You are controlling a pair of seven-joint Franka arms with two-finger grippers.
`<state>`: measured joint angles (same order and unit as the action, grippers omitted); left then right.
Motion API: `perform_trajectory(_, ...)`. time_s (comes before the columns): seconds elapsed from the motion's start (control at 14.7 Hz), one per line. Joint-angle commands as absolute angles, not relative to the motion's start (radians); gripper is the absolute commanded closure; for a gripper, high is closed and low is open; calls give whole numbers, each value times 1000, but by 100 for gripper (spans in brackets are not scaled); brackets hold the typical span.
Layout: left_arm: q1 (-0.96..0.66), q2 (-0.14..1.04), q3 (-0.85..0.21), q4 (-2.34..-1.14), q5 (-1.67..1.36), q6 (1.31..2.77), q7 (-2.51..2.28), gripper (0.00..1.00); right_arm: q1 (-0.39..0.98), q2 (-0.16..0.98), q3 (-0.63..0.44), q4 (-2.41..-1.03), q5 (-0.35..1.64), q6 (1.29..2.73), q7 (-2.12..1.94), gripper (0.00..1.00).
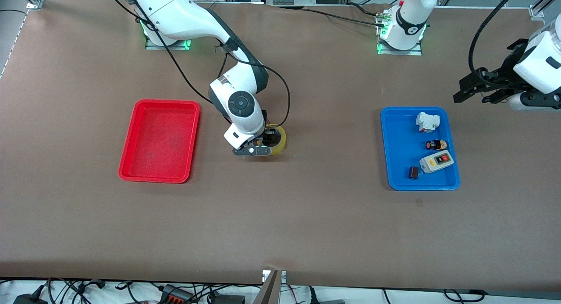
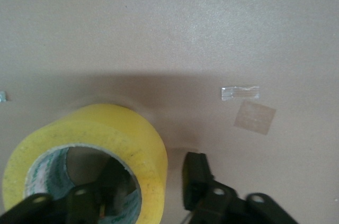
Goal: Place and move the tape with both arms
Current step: 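Carry the tape into the red tray with the right gripper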
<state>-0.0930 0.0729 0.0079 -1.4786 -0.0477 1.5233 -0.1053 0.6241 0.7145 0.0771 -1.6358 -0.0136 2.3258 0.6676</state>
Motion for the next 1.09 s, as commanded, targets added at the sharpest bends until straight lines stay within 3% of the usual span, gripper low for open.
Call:
perform_trajectory(0.0, -78, 38, 3, -1574, -26, 1615, -81, 0, 635, 706, 66, -1640, -35, 2326, 669, 91)
perform_trajectory(0.14, -46, 40, 3, -1582, -25, 1621, -68, 0, 630, 663, 64, -1640, -34, 2280, 679, 98)
perform_trajectory(0.41, -14, 48, 3, -1582, 2, 1621, 6, 0, 553, 488, 64, -1687, -35, 2123, 658, 98)
perform_trajectory(0.75, -3, 46, 3, -1583, 3, 1621, 9, 0, 358, 250, 64, -1977, -35, 2132, 462, 98)
perform_trajectory(1.02, -3, 44, 3, -1588, 3, 1621, 9, 0, 189, 166, 64, -2192, -35, 2222, 264, 98)
